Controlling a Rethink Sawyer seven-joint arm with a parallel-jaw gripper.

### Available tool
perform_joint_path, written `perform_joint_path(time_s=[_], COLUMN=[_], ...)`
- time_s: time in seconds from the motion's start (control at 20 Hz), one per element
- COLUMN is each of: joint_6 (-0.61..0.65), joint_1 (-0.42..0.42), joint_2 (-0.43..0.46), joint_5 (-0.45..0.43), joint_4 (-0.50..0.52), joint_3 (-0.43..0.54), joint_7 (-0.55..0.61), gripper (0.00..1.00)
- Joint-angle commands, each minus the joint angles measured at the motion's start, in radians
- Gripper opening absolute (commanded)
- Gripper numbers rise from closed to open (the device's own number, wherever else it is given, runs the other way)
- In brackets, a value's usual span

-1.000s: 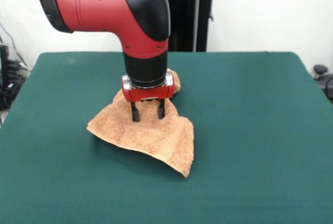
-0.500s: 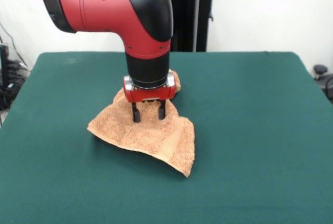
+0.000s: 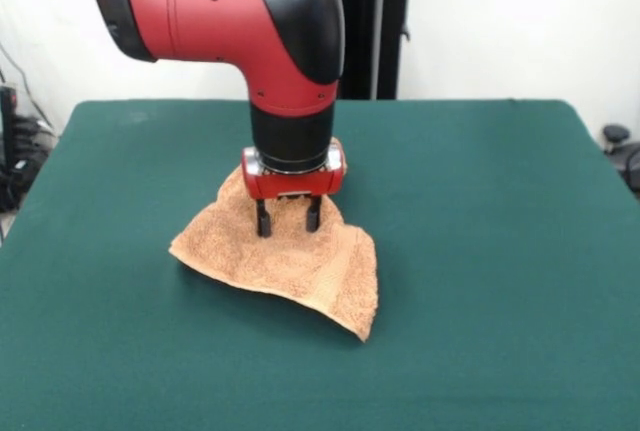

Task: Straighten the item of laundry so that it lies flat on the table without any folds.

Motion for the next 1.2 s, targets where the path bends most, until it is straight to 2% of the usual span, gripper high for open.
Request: perform_joint_path(time_s=[0.05, 0.3, 0.75, 1.2], joint_6=[-0.267, -0.283, -0.296, -0.240], joint_1=[0.069, 0.085, 0.133, 0.164], joint_2=[0.339, 0.345, 0.334, 0.259], joint_5=[0.001, 0.003, 0.073, 0.114], joint_4=[-0.071, -0.086, -0.080, -0.029], joint_3=[0.054, 0.037, 0.003, -0.032], joint_7=[0.181, 0.182, 0.235, 0.230], gripper=[1.00, 1.00, 1.00, 1.00])
